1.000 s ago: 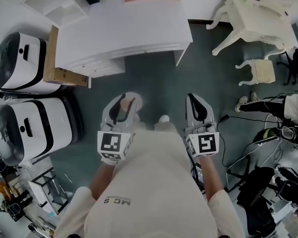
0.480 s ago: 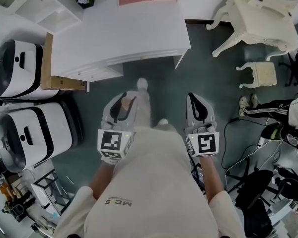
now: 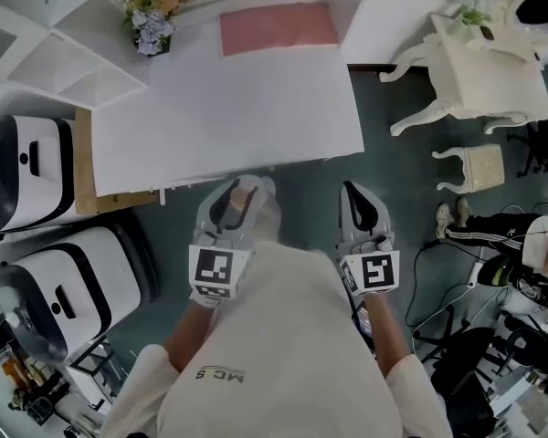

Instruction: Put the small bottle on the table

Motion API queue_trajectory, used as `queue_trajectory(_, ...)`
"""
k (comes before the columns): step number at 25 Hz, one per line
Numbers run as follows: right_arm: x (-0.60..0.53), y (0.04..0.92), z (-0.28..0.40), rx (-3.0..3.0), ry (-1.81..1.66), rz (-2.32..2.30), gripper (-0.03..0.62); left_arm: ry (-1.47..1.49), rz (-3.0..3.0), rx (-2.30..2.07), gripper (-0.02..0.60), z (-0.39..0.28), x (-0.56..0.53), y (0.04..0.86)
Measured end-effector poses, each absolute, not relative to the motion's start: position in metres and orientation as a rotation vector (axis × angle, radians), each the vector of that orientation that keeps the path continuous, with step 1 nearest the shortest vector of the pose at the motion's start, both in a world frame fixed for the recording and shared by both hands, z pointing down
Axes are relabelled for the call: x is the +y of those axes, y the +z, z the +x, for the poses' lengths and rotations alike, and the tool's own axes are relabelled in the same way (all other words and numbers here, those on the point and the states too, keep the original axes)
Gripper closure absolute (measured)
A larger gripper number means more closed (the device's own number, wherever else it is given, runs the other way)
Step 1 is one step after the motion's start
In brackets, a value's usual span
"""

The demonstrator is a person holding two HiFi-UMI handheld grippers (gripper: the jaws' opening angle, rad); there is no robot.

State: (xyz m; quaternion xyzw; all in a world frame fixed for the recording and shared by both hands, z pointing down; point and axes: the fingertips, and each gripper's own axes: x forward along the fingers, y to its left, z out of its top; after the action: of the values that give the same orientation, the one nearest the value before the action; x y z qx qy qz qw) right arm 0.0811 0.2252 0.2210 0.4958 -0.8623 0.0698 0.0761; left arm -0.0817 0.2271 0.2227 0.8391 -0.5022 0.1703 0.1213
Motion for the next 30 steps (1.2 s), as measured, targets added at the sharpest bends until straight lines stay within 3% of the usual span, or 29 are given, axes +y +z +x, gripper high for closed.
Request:
queue_trajectory(8, 0.109, 0.213, 0.036, -2.557, 0.198, 1.563, 0.604, 0.520, 2.486, -1.400, 0.448, -0.123, 0.109, 0.227)
queue_trajectory(30, -0.012, 0.293, 0.028, -2.539, 0.266, 1.600, 0.599, 0.543, 2.425, -1.411, 0.446, -0.106, -0.017, 0.325)
